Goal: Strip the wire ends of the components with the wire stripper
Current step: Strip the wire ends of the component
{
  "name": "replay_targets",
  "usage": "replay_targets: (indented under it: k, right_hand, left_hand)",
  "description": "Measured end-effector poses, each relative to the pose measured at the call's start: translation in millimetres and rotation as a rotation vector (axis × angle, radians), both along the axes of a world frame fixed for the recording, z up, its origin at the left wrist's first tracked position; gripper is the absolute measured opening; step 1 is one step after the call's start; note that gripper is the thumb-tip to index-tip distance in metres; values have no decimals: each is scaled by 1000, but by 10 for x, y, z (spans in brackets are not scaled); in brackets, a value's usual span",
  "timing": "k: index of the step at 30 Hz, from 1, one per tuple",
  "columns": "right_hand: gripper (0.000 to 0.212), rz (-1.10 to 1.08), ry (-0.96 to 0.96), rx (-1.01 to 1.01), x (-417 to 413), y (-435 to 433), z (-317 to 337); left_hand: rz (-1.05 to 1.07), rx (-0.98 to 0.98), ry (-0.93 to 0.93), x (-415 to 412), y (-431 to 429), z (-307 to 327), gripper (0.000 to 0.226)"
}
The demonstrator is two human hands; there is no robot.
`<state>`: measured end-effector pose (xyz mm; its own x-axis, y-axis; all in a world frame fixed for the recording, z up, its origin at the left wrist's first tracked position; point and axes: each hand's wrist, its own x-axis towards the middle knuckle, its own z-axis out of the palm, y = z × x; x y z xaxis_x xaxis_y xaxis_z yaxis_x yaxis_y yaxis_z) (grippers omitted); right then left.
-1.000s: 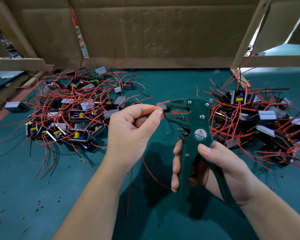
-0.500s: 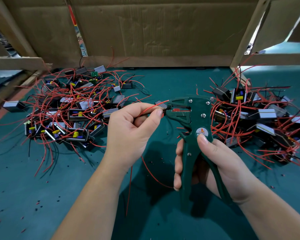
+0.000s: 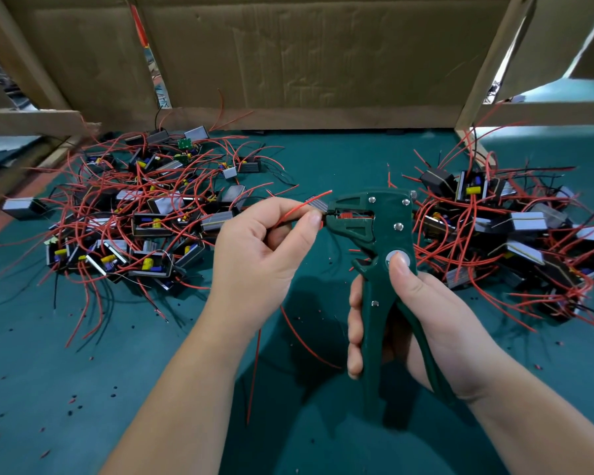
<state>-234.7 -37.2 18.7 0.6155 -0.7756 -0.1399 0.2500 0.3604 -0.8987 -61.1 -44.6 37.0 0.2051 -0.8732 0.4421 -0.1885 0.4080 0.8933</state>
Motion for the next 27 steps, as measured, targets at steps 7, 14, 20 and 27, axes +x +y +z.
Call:
replay_targets:
  k: [7,14,20,27]
  right_hand:
    - [63,-122,53,90,27,43,28]
    - [51,-195,-193,109,-22,-61,71]
    - [58,53,-134,93,-140,-91,94]
    - [58,160,-138,67,-129,-50,65]
  left_hand:
    - [-114,-27,-102,35,1,40,26]
    - [-26,60,-297,89,-30,-28,22]
    - [14,33,-359,150,-51,-42,21]
    - [22,26,-384,148,-43,-18,19]
